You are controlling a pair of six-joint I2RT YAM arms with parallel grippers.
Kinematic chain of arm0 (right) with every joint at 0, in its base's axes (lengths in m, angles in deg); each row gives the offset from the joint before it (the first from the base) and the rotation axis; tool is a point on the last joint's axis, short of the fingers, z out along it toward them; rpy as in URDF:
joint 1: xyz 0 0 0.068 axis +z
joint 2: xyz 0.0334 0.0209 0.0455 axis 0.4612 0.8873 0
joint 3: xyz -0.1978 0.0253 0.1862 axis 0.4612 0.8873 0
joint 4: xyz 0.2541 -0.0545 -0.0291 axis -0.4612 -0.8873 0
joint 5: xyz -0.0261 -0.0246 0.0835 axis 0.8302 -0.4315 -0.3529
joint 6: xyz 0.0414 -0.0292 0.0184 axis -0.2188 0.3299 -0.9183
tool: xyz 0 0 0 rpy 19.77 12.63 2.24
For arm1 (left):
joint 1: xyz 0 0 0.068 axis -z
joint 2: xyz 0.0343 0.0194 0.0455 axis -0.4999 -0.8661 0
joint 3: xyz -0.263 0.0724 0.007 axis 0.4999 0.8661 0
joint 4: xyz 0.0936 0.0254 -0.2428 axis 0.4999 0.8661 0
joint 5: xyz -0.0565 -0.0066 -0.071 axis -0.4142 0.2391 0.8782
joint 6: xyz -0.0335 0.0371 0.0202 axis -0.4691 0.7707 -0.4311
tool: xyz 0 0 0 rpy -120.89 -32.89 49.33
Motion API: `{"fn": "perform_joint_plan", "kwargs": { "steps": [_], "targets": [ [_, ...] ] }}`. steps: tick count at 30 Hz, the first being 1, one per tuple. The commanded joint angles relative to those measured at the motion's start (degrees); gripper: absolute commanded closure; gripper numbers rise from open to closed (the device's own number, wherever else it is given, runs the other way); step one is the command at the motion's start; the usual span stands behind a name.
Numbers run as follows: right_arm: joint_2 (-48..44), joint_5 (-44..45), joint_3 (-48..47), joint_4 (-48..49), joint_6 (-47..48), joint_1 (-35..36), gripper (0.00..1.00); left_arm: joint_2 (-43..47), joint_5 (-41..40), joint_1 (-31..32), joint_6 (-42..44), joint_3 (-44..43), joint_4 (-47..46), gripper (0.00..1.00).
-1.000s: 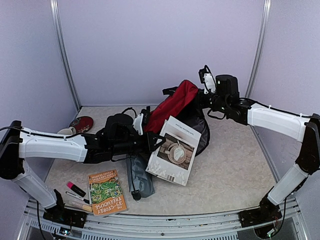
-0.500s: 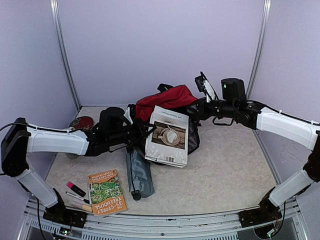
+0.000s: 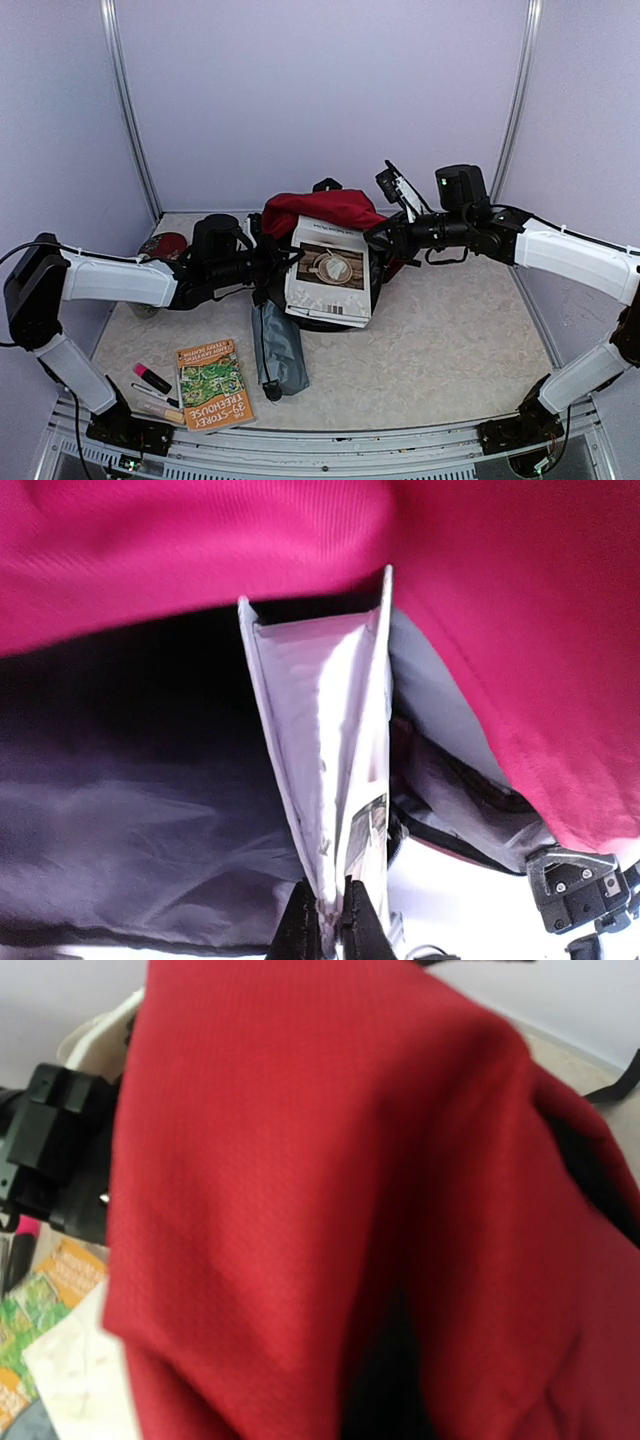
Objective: Pack the student bag
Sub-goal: Place the book in the largest pocket of the bag.
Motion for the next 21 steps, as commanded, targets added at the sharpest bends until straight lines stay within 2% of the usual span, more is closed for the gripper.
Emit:
{"fn": "perform_joint_plan", "kwargs": {
  "steps": [1, 8, 12, 16, 21],
  "targets": [
    [-0.77, -3.32, -1.98, -2.2, 4.56, 0.66, 1.0, -4.22, 5.63, 1.38, -4.72, -0.33, -6.82, 1.0],
    [-1.72, -6.14, -1.22, -0.48, 5.07, 0.74, 1.0, -9.67, 7.48, 5.66, -4.5, -3.67, -7.4, 1.0],
    [-2.09, -7.0, -0.77, -1.18, 5.03, 0.82, 1.0, -9.45, 6.47, 3.46, -7.0, -1.36, -12.95, 1.0],
    [-3.75, -7.59, 1.37, -0.91, 5.26, 0.83, 1.0, -6.93, 4.08, 0.12, -4.3, -1.91, -10.32, 1.0],
    [-3.41, -11.48, 2.17, -1.96, 6.17, 0.83, 1.0, -6.49, 7.58, -0.6, -5.86, -3.15, -12.96, 1.0]
  ]
}}
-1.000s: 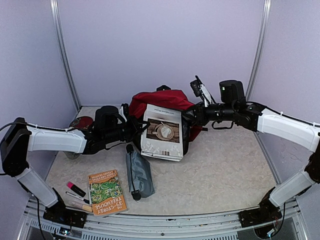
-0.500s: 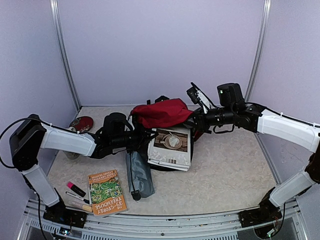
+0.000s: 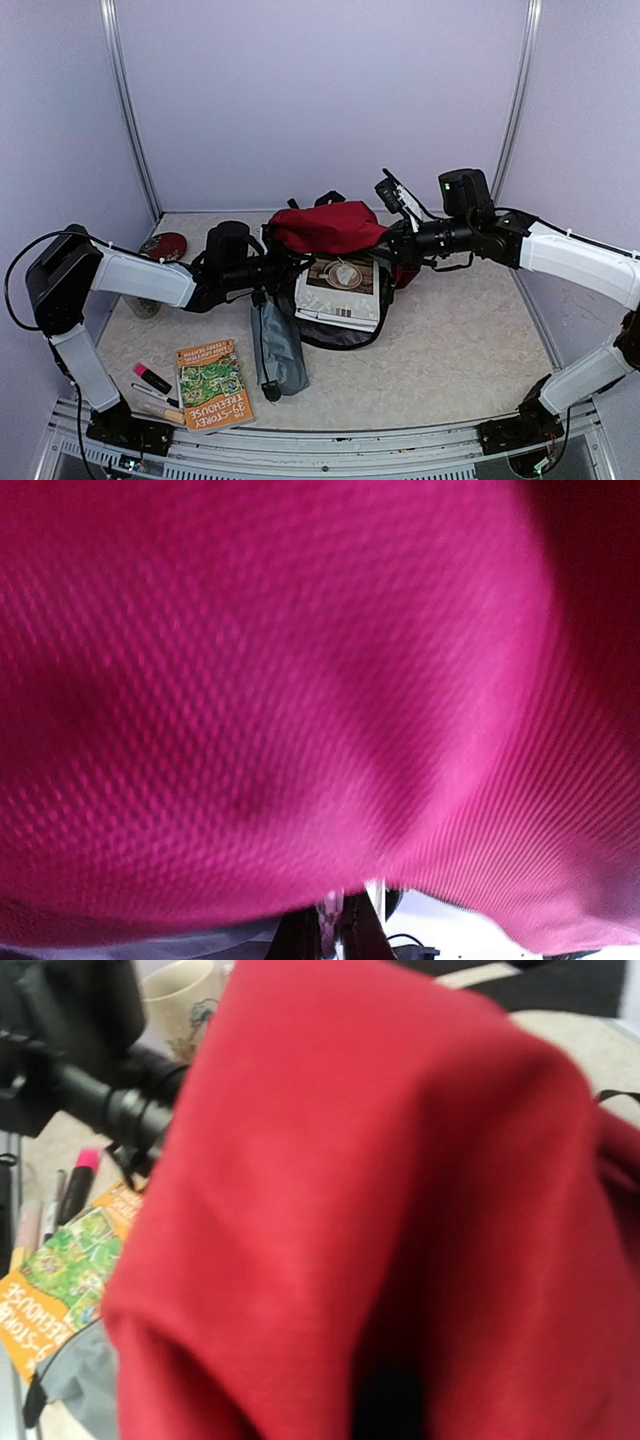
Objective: Pack the student bag
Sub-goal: Place the book in the largest pocket of the bag.
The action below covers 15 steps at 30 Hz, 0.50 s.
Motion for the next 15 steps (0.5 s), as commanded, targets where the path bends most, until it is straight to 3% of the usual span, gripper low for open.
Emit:
{"fn": "perform_joint_plan", "kwargs": {
  "steps": [1, 8, 15],
  "targets": [
    [-1.46, -5.41, 0.61, 0.83, 1.23, 0.69, 1.0, 2.87, 1.43, -0.3, -0.85, -1.46, -6.11, 1.0],
    [-1.54, -4.72, 0.0, -0.43, 4.39, 0.72, 1.0, 2.05, -5.28, -3.14, 1.12, -3.51, 0.14, 1.0],
    [-0.21, -5.98, -1.71, -0.47, 6.46, 0.72, 1.0, -5.16, -2.8, -1.18, -0.09, -5.89, -8.87, 1.0]
  ]
}}
